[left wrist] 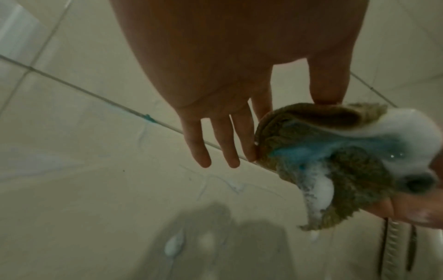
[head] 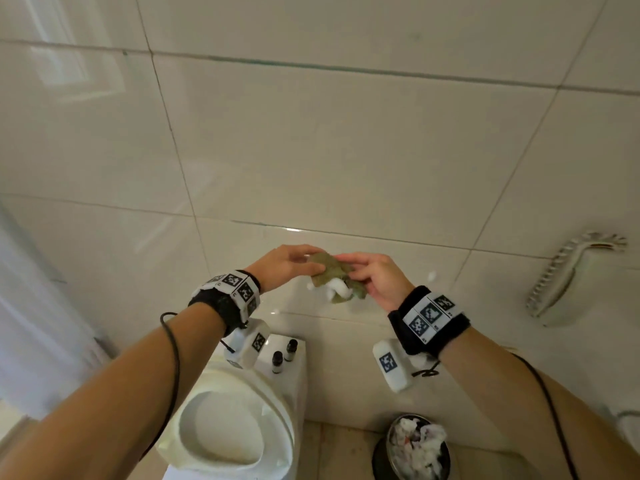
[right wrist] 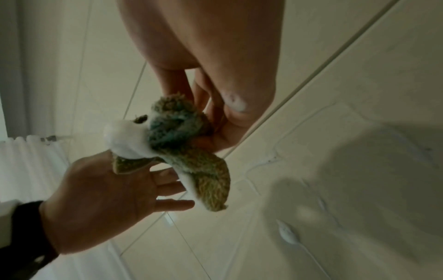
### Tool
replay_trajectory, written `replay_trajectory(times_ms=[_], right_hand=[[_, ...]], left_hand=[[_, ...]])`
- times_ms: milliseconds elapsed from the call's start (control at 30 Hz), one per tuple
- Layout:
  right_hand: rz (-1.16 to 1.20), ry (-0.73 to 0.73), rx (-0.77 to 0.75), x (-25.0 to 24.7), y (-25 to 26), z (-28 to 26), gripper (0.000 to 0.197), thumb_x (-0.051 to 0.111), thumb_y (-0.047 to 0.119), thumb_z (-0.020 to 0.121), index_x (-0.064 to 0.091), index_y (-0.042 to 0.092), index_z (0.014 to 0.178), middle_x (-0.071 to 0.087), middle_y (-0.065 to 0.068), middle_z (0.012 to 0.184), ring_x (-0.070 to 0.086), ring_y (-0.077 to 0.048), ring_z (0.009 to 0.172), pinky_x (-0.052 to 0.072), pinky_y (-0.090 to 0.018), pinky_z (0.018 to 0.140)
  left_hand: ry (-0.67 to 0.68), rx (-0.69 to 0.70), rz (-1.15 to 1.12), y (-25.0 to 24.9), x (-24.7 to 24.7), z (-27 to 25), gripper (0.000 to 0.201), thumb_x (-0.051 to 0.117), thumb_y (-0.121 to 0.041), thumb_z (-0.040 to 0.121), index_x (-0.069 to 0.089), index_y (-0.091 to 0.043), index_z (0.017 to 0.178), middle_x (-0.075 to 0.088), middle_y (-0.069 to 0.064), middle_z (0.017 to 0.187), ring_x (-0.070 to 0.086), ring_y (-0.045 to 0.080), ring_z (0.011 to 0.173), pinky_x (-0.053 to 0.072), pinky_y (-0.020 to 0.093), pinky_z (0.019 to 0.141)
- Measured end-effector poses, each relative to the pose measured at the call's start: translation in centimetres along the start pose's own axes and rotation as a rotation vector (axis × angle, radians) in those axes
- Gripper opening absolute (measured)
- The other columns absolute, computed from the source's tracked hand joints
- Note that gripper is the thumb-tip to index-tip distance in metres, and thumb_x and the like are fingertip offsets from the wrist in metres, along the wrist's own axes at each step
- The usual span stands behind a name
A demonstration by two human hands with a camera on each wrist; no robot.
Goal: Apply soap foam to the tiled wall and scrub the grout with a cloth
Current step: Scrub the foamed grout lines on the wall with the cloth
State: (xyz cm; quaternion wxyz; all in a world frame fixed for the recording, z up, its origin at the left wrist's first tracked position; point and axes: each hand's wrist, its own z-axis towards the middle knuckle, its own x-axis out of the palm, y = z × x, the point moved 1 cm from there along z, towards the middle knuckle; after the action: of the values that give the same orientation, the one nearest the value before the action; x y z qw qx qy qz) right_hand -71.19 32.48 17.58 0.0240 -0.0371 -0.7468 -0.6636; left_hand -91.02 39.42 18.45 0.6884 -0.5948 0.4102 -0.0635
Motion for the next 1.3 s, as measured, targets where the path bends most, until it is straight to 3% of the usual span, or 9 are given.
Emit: replay_trajectory(times_ms=[100,333,467,600,733,867,967,1167,1300], right_hand=[[0.055,-0.015,0.005,-2.0,-0.1,-1.0,0.041,0.04,-0.019,0.087,0.067,0.003,0.108,0.072,-0.013,0.103,0.07,-0.023,0.091,0.058,-0.026,0.072],[0.203,-0.088,-0.029,-5.1,-1.2,-2.3,0.028,0.05,-0.009,0.09,0.069,0.005,0.105,0.07,-0.018,0.107,0.067,-0.026,0.095,0.055,-0.029,0.075],[0.197,-0.068,-0.002,-6.7,-3.0,-3.0,0.024,0.053,0.011,0.095,0.072,0.003,0.108,0.072,-0.017,0.108,0.067,-0.029,0.101,0.052,-0.035,0.088],[0.012,-0.142,0.04,-8.1,-4.0,-3.7,0.04,0.058,0.038,0.094,0.073,0.002,0.105,0.074,-0.015,0.099,0.064,-0.02,0.088,0.047,-0.03,0.08],[0.118,-0.132,0.114,-8.8,-4.5,-3.9,0.046,0.06,0.044,0.093,0.069,0.004,0.114,0.071,-0.018,0.11,0.066,-0.025,0.096,0.053,-0.033,0.077],[0.403,-0.082,0.267,-9.1,-3.8,-4.6,0.052,0.057,0.043,0.095,0.059,0.0,0.125,0.065,-0.021,0.123,0.065,-0.029,0.11,0.052,-0.041,0.097],[0.485,-0.072,0.292,-10.2,-2.8,-5.0,0.053,0.056,0.044,0.096,0.06,-0.004,0.119,0.068,-0.021,0.112,0.067,-0.027,0.103,0.055,-0.034,0.089],[0.63,-0.117,0.203,-12.4,-2.7,-5.3,0.033,0.054,0.027,0.099,0.059,-0.002,0.085,0.059,-0.015,0.09,0.063,-0.022,0.083,0.059,-0.026,0.074],[0.708,-0.12,0.208,-14.0,-4.2,-5.7,0.019,0.055,0.016,0.097,0.061,-0.002,0.095,0.06,-0.019,0.103,0.063,-0.026,0.094,0.057,-0.034,0.085]], left_hand=[[-0.018,-0.006,-0.024,-0.6,2.1,0.5,0.055,0.074,-0.059,0.064,0.069,-0.028,0.109,0.073,-0.008,0.109,0.064,0.01,0.111,0.042,0.034,0.108],[-0.059,-0.049,-0.048,-2.6,6.8,2.0,0.035,0.085,-0.031,0.071,0.056,-0.016,0.083,0.063,-0.004,0.072,0.053,0.012,0.069,0.04,0.03,0.071],[-0.15,-0.091,0.025,-3.5,8.7,2.7,0.029,0.083,-0.028,0.078,0.056,-0.02,0.074,0.062,-0.005,0.069,0.052,0.015,0.068,0.041,0.031,0.07],[-0.228,-0.116,0.065,-3.8,10.6,2.7,0.023,0.08,-0.026,0.081,0.06,-0.015,0.08,0.072,0.004,0.079,0.067,0.021,0.076,0.055,0.04,0.082],[-0.314,-0.116,0.216,-4.2,11.9,3.3,0.024,0.077,-0.028,0.083,0.056,-0.017,0.084,0.071,0.007,0.082,0.066,0.026,0.079,0.054,0.04,0.076],[-0.344,-0.084,0.382,-5.1,13.2,3.7,0.024,0.074,-0.032,0.085,0.055,-0.019,0.09,0.07,0.007,0.081,0.064,0.025,0.076,0.049,0.034,0.069],[-0.278,-0.075,0.394,-5.4,14.3,4.0,0.018,0.073,-0.033,0.084,0.06,-0.022,0.089,0.071,0.003,0.079,0.062,0.022,0.075,0.047,0.032,0.069],[-0.015,-0.066,0.326,-5.7,16.2,4.5,0.039,0.071,-0.026,0.087,0.068,-0.033,0.125,0.07,-0.006,0.123,0.061,0.01,0.112,0.042,0.028,0.101],[0.097,-0.09,0.41,-6.4,17.7,5.2,0.053,0.069,-0.019,0.089,0.058,-0.037,0.137,0.053,-0.014,0.145,0.052,0.014,0.126,0.034,0.028,0.108]])
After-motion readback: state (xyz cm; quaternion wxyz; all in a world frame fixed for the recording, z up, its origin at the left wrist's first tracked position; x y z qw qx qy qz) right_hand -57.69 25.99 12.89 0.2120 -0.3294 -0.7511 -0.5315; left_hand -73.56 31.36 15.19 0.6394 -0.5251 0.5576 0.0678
